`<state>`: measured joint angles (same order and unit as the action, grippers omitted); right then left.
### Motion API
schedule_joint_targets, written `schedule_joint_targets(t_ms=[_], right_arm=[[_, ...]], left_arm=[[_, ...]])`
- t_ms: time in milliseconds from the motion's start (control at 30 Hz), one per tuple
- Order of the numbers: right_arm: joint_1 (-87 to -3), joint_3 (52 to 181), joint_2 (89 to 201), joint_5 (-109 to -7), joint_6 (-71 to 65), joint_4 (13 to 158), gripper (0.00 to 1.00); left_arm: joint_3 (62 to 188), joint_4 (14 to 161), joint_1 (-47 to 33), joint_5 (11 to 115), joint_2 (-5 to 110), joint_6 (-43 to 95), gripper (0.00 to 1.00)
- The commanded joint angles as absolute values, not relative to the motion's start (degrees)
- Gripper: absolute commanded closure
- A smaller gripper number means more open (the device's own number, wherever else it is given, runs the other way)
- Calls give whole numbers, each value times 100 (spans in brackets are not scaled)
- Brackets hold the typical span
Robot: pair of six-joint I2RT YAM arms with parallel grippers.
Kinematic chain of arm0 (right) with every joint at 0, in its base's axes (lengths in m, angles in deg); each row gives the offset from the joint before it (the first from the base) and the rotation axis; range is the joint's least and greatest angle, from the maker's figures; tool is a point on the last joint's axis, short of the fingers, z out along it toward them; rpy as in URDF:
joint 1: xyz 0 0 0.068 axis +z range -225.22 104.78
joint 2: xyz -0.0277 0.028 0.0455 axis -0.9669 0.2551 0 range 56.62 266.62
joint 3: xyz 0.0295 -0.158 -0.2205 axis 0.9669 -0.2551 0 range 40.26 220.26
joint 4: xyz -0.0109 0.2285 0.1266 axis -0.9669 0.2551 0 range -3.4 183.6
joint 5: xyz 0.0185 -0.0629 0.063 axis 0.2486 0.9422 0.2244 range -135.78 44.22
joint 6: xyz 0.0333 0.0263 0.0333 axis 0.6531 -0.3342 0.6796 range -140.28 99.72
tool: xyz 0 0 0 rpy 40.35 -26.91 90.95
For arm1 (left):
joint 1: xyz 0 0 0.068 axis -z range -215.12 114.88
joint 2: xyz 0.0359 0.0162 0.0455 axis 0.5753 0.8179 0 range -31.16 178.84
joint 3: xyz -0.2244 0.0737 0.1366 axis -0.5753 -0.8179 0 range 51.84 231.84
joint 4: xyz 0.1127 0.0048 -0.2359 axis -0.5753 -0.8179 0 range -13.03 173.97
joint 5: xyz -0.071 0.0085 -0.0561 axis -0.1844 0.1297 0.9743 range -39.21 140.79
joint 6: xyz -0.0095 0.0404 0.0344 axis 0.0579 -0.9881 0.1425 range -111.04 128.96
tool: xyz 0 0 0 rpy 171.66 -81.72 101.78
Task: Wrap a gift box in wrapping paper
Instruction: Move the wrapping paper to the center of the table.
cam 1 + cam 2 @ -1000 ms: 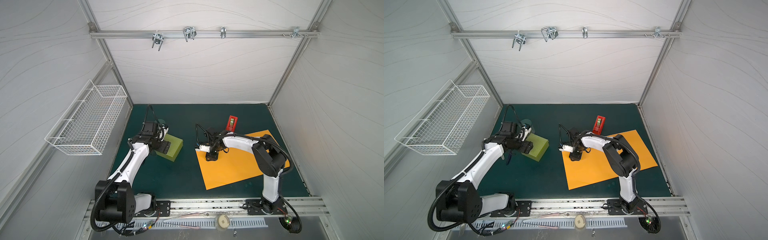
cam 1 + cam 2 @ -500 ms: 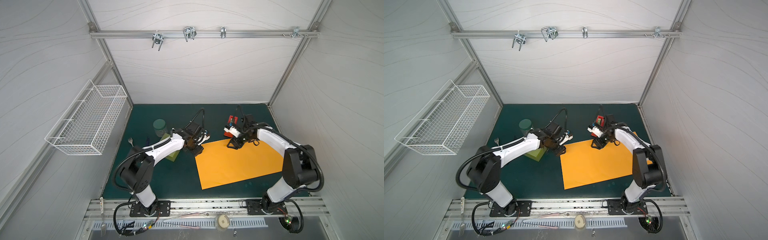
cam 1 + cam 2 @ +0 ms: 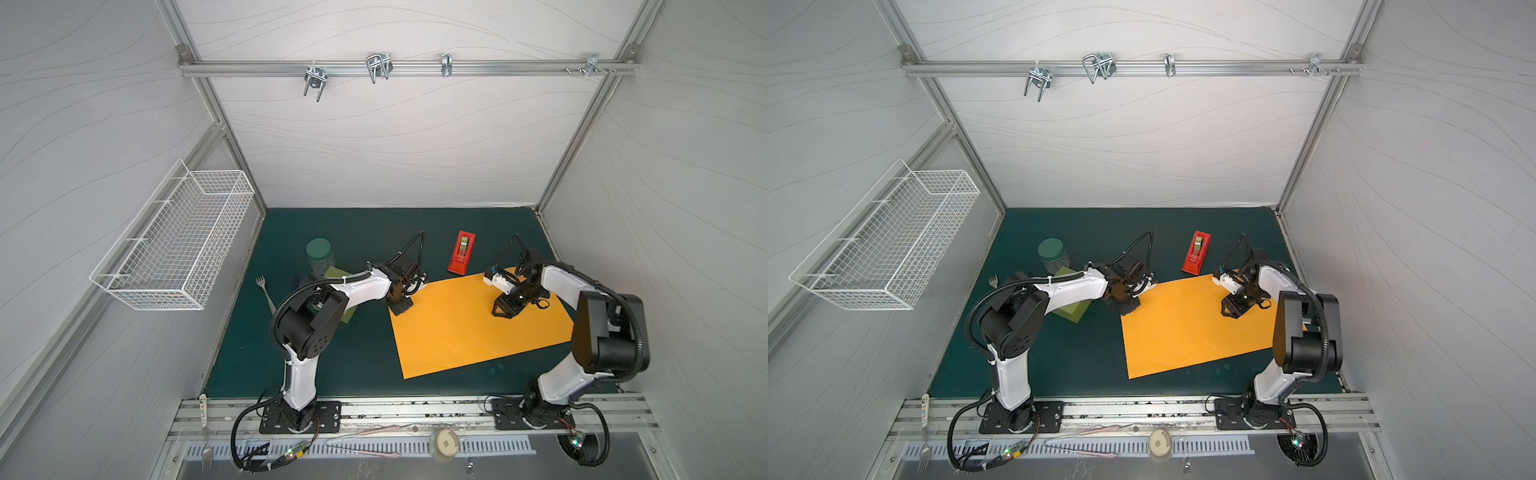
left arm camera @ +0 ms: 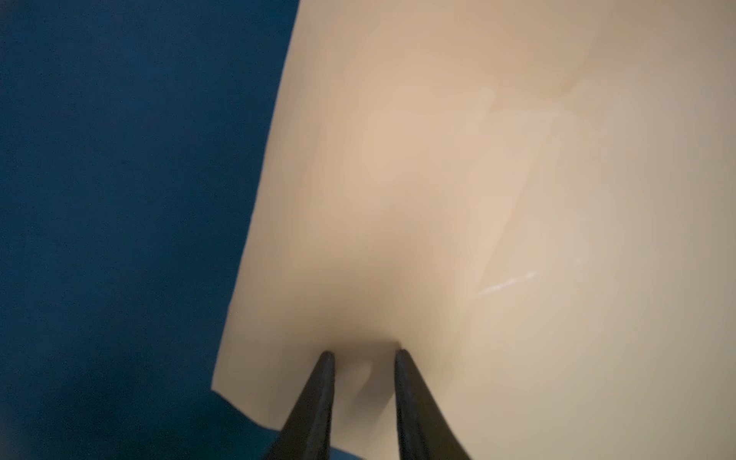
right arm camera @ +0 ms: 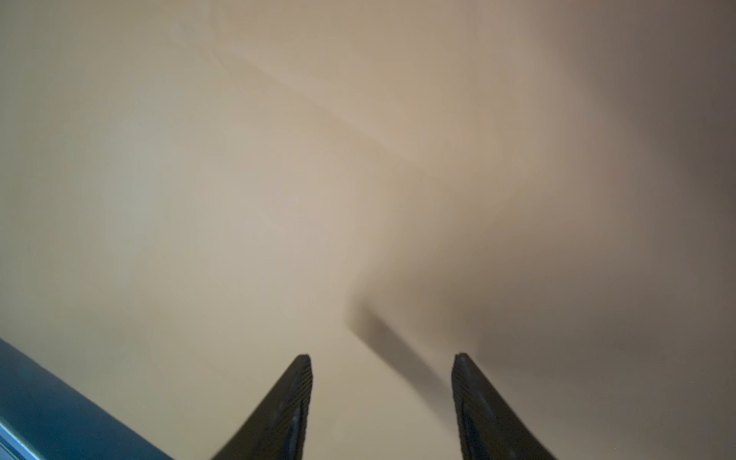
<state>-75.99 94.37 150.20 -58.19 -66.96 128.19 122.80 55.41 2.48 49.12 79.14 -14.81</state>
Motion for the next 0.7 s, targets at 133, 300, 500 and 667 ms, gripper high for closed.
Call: schedule_joint_targets(t_ms=[133,300,500,667], right_arm=[[-6718,9201,15344,-5752,-7026,12934,45],[-5909,9349,15600,-5768,-6519,12820,48],[-5287,9717,15777,-5745,-5942,12848,50],[-5018,10069,15743,-5748,-5659,12990,46]], left_arm=[[12172,5503,-376,4549,7889,-1814,75],[12367,5411,-647,4886,7579,-1562,73],[12559,4712,-1183,6229,6695,-1164,53],[12232,4119,-2078,6774,5804,-1062,44]])
